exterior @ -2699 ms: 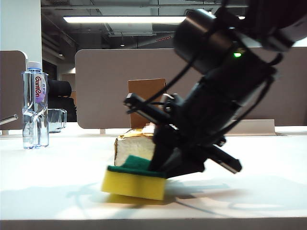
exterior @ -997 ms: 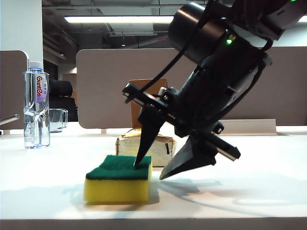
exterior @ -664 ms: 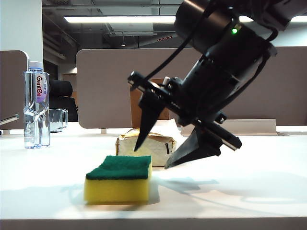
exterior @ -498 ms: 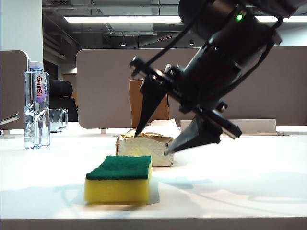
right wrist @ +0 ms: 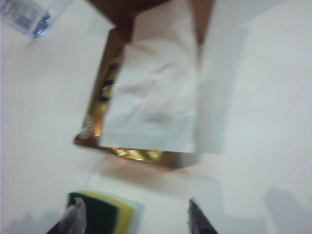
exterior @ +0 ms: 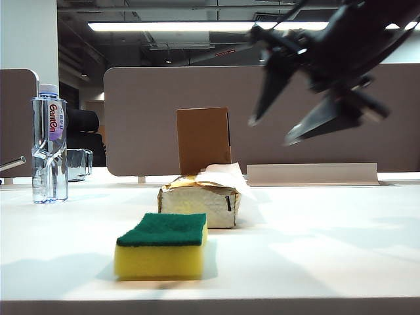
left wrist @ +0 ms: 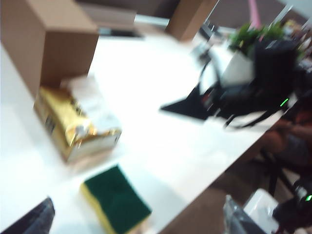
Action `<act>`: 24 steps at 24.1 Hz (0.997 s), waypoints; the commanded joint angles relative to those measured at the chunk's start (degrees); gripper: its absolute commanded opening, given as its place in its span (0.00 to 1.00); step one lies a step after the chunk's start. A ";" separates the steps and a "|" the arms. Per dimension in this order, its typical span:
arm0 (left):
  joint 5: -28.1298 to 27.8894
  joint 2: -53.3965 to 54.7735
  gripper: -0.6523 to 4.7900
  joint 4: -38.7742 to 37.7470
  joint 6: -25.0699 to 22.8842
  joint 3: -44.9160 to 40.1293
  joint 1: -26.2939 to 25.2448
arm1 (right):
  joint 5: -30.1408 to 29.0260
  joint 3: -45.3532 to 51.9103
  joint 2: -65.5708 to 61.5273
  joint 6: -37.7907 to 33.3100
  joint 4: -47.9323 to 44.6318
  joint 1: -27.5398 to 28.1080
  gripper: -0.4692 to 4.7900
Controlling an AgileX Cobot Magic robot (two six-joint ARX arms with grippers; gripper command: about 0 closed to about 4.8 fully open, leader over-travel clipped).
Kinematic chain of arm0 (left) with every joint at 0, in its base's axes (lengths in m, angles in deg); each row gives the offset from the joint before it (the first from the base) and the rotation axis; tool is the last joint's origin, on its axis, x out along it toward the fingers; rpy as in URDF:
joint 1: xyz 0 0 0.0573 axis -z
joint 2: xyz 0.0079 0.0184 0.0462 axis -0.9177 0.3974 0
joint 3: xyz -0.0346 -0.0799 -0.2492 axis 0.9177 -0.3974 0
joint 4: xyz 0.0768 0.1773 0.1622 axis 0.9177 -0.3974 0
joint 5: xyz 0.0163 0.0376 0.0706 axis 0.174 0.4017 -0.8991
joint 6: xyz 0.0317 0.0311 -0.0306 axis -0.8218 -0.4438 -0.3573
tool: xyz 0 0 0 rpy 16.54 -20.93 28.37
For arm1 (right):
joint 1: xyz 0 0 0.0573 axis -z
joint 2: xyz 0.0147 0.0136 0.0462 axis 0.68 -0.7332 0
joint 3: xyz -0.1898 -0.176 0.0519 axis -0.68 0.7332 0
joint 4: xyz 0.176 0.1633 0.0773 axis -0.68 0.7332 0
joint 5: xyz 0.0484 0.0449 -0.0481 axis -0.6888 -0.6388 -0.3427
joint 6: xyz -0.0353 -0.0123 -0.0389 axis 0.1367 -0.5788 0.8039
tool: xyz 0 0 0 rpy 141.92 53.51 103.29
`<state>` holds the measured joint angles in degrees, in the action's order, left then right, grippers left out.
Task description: Move the sponge from right to left to wipe the table, avoiding obstacles on the table, and finally reaching the bottle of mineral water.
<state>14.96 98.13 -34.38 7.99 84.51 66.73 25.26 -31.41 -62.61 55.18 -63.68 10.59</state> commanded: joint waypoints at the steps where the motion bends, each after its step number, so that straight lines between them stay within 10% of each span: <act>1: -2.95 0.31 0.98 -4.72 -2.91 0.26 2.43 | 1.27 -0.26 6.64 7.39 4.52 4.00 0.61; 17: -3.34 9.64 0.98 -4.46 -8.11 0.26 4.85 | -2.29 -6.95 29.18 23.21 47.23 25.53 0.61; 24: -1.88 12.15 0.98 -4.44 -10.19 0.26 6.93 | -21.00 -8.52 34.16 22.32 57.86 34.47 0.60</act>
<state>12.38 109.54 -39.39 -1.78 84.51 73.11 5.53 -39.74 -29.12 77.74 -7.53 45.13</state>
